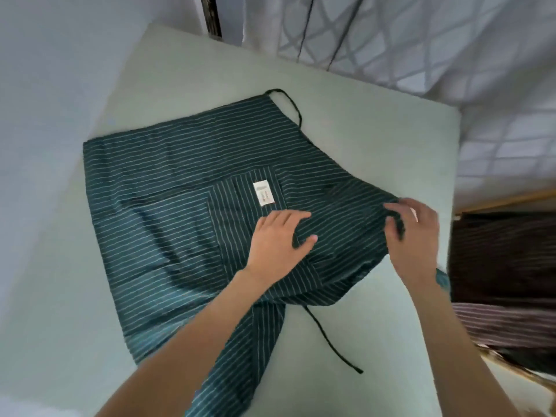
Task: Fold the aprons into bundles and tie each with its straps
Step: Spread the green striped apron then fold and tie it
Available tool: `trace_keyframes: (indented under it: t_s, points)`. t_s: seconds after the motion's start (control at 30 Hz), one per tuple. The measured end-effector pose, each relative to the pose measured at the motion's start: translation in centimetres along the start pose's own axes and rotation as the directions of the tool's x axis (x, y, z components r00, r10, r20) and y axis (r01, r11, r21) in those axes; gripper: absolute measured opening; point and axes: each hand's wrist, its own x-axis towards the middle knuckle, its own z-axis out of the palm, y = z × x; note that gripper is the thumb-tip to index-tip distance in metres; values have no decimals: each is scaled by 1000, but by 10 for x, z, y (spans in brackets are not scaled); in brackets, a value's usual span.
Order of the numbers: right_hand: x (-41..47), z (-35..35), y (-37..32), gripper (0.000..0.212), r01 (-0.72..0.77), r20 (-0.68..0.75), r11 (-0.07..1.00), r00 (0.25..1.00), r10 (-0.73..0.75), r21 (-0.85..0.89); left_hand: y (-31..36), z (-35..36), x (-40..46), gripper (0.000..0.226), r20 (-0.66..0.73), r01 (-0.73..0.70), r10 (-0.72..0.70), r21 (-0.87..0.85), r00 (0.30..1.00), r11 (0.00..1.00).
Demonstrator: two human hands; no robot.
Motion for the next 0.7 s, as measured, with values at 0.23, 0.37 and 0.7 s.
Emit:
trace_keyframes:
  t_s: [0.23,0.37,0.7]
  points:
    - [-33,-15,84,65,-398,339,896,830,443,-196,73,66,-6,56,137,-234,224,57,965,971]
    - [-32,-11,106,45,-362,399,932,849,347,-40,107,104,1,68,253,-127,71,213,965,969]
    - [48,-65,130,20,195,166,977,964,-207,87,79,86,-53,29,19,-247,247,181,969,952]
